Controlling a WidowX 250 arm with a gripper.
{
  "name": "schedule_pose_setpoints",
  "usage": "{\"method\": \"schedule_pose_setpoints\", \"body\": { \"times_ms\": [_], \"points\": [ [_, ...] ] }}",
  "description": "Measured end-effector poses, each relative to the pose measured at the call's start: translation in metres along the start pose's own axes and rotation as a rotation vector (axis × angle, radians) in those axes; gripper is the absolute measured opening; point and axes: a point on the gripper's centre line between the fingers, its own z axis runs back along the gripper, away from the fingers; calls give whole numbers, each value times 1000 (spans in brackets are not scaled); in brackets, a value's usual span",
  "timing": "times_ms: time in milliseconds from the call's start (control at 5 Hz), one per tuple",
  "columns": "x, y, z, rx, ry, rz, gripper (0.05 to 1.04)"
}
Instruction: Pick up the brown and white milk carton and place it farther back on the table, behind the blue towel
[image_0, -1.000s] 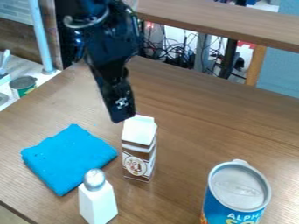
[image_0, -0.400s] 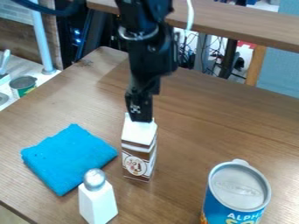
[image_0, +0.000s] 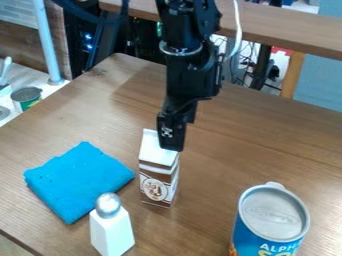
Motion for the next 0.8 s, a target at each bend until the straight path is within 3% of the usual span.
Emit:
{"method": "schedule_pose_setpoints", "body": {
  "times_ms": [200,600,800],
  "points": [
    [-4,-2,-5,-38,31,-11,1001],
    [-16,-12,-14,-70,67,-25,1001],
    [-23,-15,-21,-56,76,-25,934]
  ]
}}
